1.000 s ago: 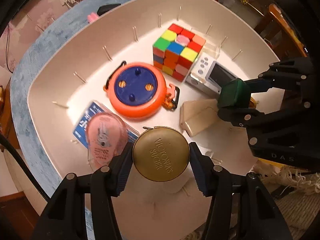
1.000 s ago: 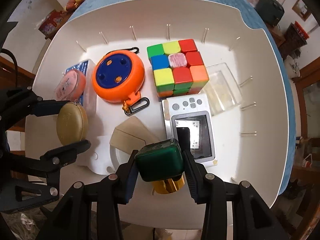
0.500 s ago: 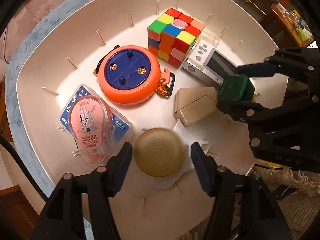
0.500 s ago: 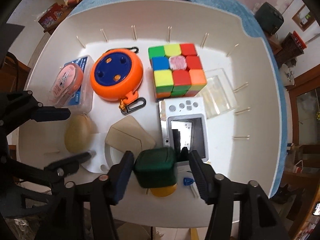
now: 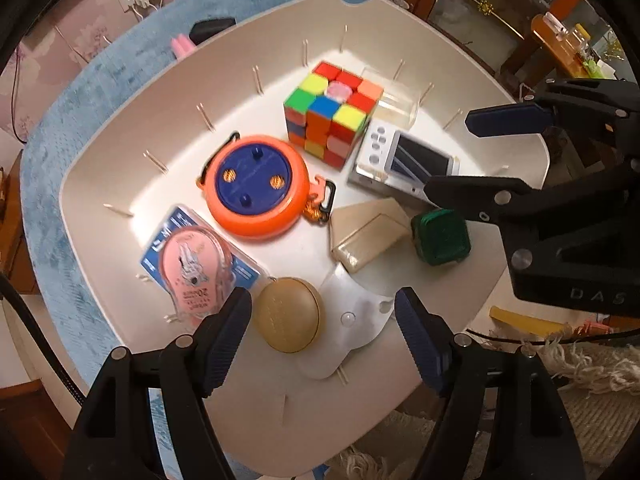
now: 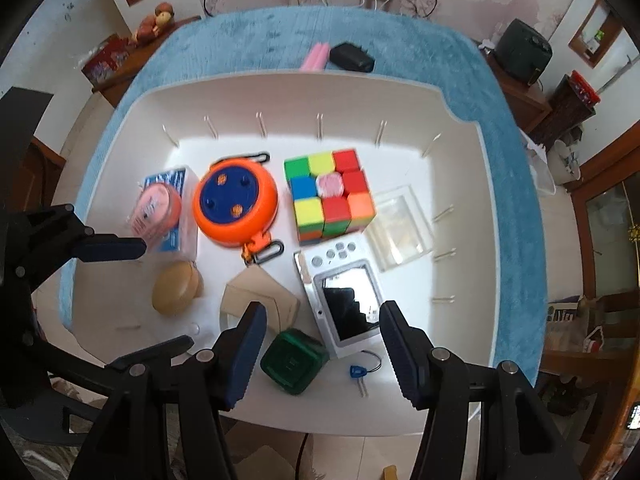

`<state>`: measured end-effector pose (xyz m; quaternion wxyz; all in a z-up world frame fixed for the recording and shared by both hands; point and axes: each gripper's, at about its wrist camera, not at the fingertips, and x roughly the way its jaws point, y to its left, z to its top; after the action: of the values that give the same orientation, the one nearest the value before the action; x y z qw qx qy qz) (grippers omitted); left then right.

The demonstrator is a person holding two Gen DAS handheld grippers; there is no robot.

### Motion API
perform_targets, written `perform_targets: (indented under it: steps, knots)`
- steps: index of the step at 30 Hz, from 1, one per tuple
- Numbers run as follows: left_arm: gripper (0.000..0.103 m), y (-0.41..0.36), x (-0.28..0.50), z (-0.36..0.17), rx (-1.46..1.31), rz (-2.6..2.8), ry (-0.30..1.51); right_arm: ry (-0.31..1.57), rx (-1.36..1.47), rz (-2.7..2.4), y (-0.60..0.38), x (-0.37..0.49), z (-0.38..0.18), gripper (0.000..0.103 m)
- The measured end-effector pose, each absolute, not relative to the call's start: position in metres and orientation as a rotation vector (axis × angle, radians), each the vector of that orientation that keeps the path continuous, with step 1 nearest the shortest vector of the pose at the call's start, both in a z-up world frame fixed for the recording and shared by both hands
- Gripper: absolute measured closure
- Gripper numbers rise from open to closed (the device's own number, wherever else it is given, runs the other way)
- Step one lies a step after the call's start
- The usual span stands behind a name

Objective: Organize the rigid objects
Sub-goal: 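Lift both open tools out of the tray toward the table objects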

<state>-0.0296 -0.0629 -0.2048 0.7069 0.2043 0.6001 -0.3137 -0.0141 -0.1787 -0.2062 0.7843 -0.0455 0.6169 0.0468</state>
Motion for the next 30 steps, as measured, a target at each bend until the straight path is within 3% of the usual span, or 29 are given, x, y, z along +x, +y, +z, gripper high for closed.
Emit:
perform_targets:
  steps: [30]
  knots:
    - [0.026, -0.057, 0.069, -0.127, 0.267, -0.569, 1.159, 1.176, -0.023, 0.132, -0.218, 0.061, -0.15, 0.043]
